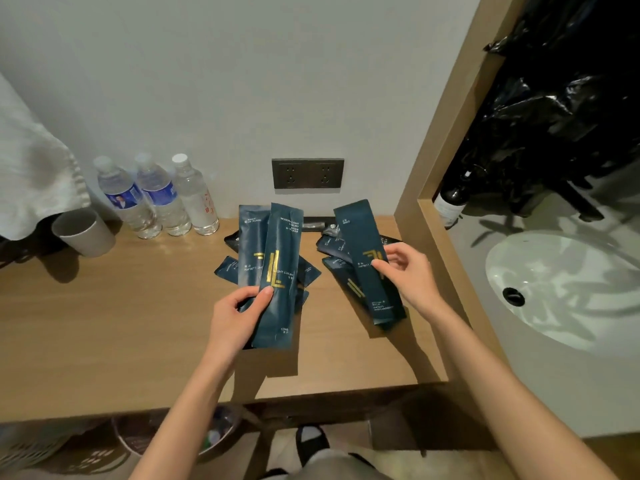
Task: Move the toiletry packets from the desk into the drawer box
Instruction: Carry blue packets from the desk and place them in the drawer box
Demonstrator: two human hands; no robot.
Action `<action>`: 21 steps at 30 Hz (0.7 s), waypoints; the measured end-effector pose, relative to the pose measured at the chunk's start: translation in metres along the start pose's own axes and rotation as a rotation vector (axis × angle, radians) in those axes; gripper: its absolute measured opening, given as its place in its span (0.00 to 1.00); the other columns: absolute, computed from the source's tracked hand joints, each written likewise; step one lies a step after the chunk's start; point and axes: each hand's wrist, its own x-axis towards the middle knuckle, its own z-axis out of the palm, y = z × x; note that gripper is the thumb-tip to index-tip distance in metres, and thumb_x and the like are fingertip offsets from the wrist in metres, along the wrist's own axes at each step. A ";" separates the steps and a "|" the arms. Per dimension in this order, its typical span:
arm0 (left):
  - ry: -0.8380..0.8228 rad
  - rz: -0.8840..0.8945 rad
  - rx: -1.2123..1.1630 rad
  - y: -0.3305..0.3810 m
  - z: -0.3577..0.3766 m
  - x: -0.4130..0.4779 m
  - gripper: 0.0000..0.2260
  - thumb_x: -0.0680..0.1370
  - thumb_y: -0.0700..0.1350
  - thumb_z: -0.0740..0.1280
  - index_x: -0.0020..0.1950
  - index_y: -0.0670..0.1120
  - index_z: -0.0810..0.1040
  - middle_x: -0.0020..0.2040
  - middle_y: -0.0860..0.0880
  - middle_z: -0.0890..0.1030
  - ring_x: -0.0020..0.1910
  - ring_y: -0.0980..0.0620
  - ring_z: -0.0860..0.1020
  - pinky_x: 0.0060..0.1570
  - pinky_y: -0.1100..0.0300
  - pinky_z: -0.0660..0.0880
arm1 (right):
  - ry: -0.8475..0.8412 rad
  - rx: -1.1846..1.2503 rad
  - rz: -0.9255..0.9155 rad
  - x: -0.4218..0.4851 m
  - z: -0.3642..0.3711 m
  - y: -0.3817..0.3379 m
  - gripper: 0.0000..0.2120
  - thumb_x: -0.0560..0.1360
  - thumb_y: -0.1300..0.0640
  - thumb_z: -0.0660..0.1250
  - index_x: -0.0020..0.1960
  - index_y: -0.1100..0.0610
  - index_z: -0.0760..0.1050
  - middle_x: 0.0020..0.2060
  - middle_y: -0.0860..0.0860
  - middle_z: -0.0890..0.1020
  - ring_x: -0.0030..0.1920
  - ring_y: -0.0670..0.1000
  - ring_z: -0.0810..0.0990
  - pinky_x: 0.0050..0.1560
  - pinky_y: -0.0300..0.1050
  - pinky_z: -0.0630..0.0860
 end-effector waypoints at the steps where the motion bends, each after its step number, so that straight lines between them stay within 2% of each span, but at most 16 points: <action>1: -0.012 0.012 -0.002 0.002 -0.003 -0.007 0.06 0.76 0.45 0.70 0.41 0.46 0.83 0.34 0.57 0.83 0.34 0.66 0.77 0.36 0.73 0.71 | 0.030 0.048 0.009 -0.015 -0.001 -0.011 0.08 0.73 0.59 0.71 0.51 0.57 0.77 0.45 0.46 0.82 0.43 0.38 0.80 0.37 0.28 0.75; 4: -0.070 0.038 -0.014 0.007 -0.012 -0.034 0.07 0.76 0.45 0.70 0.42 0.42 0.83 0.37 0.52 0.82 0.34 0.62 0.77 0.39 0.66 0.72 | 0.107 0.214 0.041 -0.068 -0.003 -0.038 0.05 0.73 0.61 0.71 0.48 0.55 0.78 0.43 0.47 0.84 0.39 0.35 0.81 0.35 0.28 0.74; 8: -0.199 0.077 0.002 0.006 -0.017 -0.080 0.06 0.75 0.43 0.70 0.39 0.47 0.83 0.34 0.56 0.83 0.34 0.65 0.78 0.36 0.74 0.72 | 0.171 0.347 0.116 -0.145 -0.006 -0.052 0.05 0.74 0.61 0.71 0.48 0.53 0.78 0.42 0.47 0.85 0.40 0.41 0.84 0.37 0.34 0.78; 12: -0.342 0.082 0.020 0.007 -0.004 -0.120 0.05 0.76 0.42 0.69 0.40 0.45 0.83 0.35 0.56 0.83 0.34 0.67 0.78 0.35 0.76 0.71 | 0.269 0.393 0.200 -0.209 -0.017 -0.043 0.06 0.72 0.58 0.72 0.48 0.52 0.79 0.43 0.49 0.86 0.42 0.44 0.84 0.40 0.41 0.78; 17: -0.493 0.079 0.023 0.011 0.030 -0.156 0.06 0.76 0.45 0.69 0.43 0.44 0.84 0.40 0.52 0.85 0.38 0.64 0.80 0.37 0.73 0.73 | 0.442 0.484 0.285 -0.271 -0.047 -0.022 0.07 0.72 0.60 0.73 0.49 0.54 0.78 0.42 0.49 0.86 0.41 0.44 0.83 0.40 0.37 0.78; 21: -0.611 0.079 0.027 0.019 0.073 -0.186 0.06 0.76 0.46 0.69 0.43 0.45 0.84 0.40 0.52 0.85 0.38 0.61 0.80 0.36 0.72 0.73 | 0.571 0.523 0.316 -0.312 -0.084 -0.006 0.08 0.72 0.61 0.72 0.52 0.57 0.78 0.44 0.51 0.86 0.40 0.44 0.83 0.39 0.35 0.79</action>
